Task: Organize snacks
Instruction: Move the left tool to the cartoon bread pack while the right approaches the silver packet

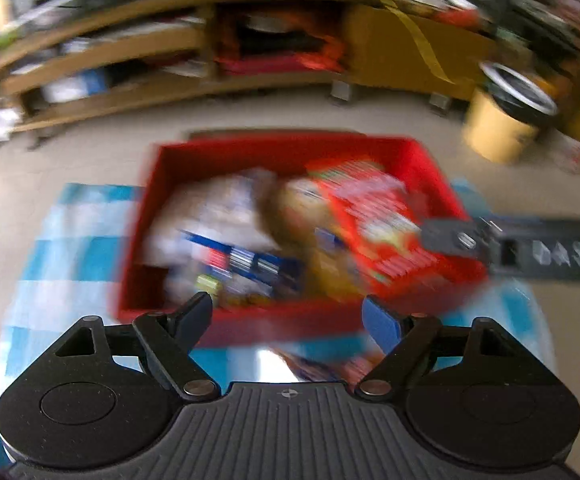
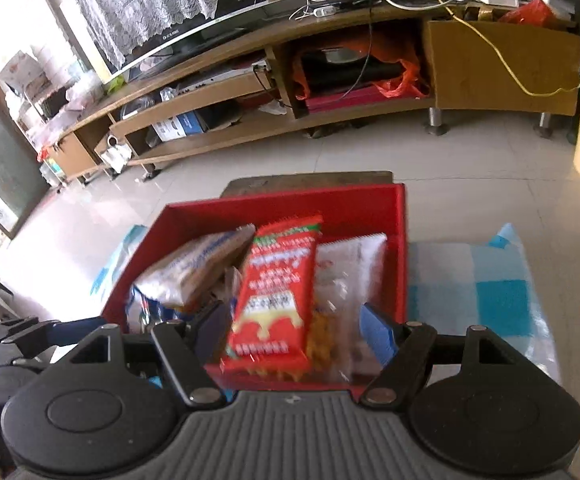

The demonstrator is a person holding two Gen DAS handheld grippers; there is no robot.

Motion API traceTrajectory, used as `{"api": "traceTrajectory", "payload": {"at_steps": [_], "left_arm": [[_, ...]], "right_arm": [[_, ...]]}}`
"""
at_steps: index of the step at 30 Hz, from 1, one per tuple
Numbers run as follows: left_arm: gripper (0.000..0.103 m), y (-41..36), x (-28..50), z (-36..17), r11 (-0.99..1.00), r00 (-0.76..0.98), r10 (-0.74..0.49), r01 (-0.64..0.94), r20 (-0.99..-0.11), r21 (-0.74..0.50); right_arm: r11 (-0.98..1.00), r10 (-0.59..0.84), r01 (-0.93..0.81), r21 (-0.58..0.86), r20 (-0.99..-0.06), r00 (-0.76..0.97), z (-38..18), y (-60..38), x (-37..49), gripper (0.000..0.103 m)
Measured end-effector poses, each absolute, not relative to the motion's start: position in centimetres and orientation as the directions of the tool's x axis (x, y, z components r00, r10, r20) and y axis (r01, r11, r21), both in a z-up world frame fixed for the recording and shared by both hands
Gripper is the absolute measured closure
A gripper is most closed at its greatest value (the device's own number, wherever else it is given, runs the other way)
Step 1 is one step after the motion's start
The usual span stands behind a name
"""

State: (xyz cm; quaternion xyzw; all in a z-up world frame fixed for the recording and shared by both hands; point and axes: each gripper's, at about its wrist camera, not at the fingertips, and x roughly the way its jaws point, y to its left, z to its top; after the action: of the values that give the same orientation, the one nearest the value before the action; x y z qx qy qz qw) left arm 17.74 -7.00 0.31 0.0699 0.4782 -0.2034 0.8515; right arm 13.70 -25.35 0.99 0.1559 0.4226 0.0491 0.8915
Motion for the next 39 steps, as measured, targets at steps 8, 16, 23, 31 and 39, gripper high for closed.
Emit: {"api": "traceTrajectory", "payload": {"at_steps": [8, 16, 23, 31, 39], "left_arm": [[0.015, -9.7, 16.7, -3.8, 0.782, 0.312, -0.391, 0.608, -0.866, -0.134], [0.014, -11.0, 18.2, -7.5, 0.752, 0.202, -0.377, 0.636, -0.904, -0.171], [0.009, -7.9, 14.1, -7.2, 0.772, 0.160, -0.361, 0.603, -0.919, -0.199], [0.010, -7.7, 11.0, -7.3, 0.824, 0.221, -0.247, 0.560, -0.943, -0.085], [0.044, -7.5, 9.7, -6.8, 0.870, 0.218, -0.225, 0.485, -0.950, -0.094]], "right_arm": [[0.951, 0.223, 0.028, 0.308, -0.746, 0.628, 1.5, -26.6, 10.0, 0.033], [0.949, 0.233, 0.033, 0.315, -0.764, 0.602, 0.7, -27.4, 9.3, 0.033], [0.938, 0.265, 0.019, 0.345, -0.752, 0.603, 1.4, -27.2, 9.3, 0.033], [0.949, 0.292, -0.071, 0.308, -0.772, 0.565, 1.7, -24.6, 7.8, 0.033], [0.949, 0.315, -0.143, 0.282, -0.817, 0.483, 0.1, -23.4, 7.2, 0.033]]}}
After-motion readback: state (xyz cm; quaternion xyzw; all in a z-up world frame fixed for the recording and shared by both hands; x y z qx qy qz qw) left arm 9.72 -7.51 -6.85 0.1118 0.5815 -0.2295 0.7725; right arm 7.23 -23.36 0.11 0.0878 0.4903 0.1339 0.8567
